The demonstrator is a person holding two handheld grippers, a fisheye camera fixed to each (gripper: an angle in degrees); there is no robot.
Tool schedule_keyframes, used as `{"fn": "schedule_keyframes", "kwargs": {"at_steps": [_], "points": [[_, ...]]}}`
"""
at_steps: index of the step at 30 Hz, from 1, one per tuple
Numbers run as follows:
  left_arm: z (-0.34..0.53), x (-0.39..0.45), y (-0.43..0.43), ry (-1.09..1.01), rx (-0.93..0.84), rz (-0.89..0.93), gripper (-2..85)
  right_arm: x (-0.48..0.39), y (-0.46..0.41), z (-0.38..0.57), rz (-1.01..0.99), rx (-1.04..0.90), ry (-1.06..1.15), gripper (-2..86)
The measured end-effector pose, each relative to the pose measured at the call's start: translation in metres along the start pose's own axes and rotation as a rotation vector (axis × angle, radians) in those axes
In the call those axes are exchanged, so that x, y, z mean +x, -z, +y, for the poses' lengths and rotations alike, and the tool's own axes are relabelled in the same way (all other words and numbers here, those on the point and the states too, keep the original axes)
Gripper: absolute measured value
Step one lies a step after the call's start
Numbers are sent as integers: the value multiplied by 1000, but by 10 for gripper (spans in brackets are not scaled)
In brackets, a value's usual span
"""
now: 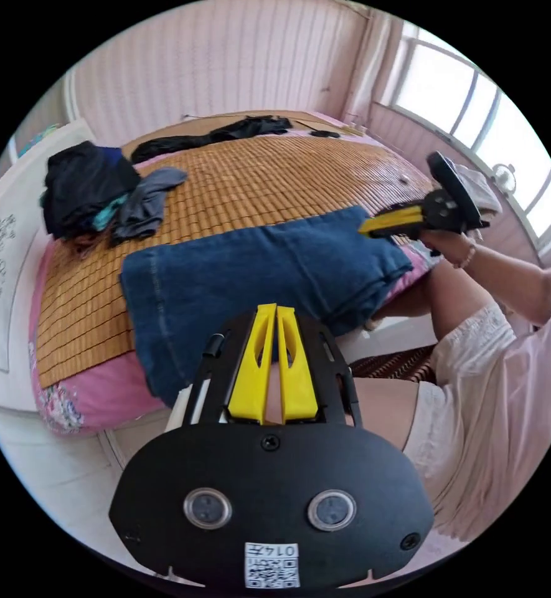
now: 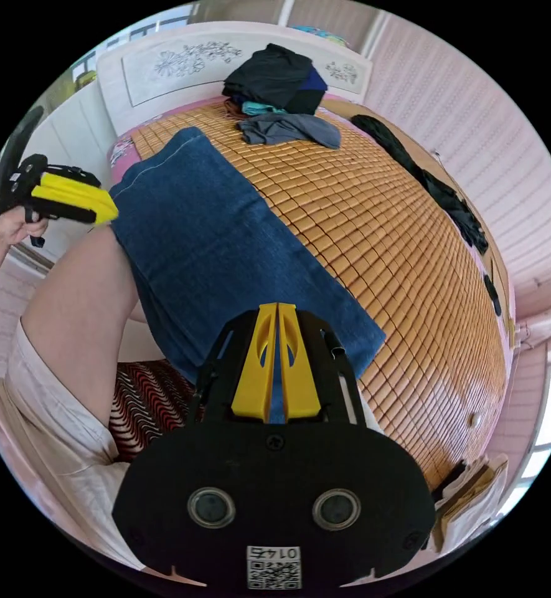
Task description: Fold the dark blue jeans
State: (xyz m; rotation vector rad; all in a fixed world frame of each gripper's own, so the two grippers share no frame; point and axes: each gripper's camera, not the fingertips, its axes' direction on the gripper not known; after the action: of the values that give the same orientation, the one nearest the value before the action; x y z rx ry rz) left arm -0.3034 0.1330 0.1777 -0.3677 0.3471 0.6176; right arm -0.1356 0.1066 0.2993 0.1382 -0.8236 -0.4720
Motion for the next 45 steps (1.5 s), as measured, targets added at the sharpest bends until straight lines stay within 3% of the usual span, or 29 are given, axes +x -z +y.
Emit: {"fn": "schedule_keyframes", "kwargs": {"at_steps": [12,16,25,33,38,40,43,45], "points": [[-82,60,-96,-170,-230,-115,-10,-51,-32,-94,-6,-29,170,-6],[-88,58,-102,-137,-204,-71,-10,-57,-64,-111,-32,-107,200,-5],[-100,62,-111,-125,-201,-27,-10,-34,-37,-162,-50,-105,234,-5],[-102,73,-115,-155,-198,-60,-9,32,-30,-188,-269,-189,94,-3],[-97,85,-97,-211,-141,-83,6,111,69,-103,-307,88,-133,13],[-95,98,-79,-233,0,-20,40,142,97,-50,-262,132,-260,43],[-97,122,-73,-267,186,169,102,182,121,39,-273,102,-467,118],[-103,143,-83,-313,180,171,123,196,125,82,-331,56,-566,131]]}}
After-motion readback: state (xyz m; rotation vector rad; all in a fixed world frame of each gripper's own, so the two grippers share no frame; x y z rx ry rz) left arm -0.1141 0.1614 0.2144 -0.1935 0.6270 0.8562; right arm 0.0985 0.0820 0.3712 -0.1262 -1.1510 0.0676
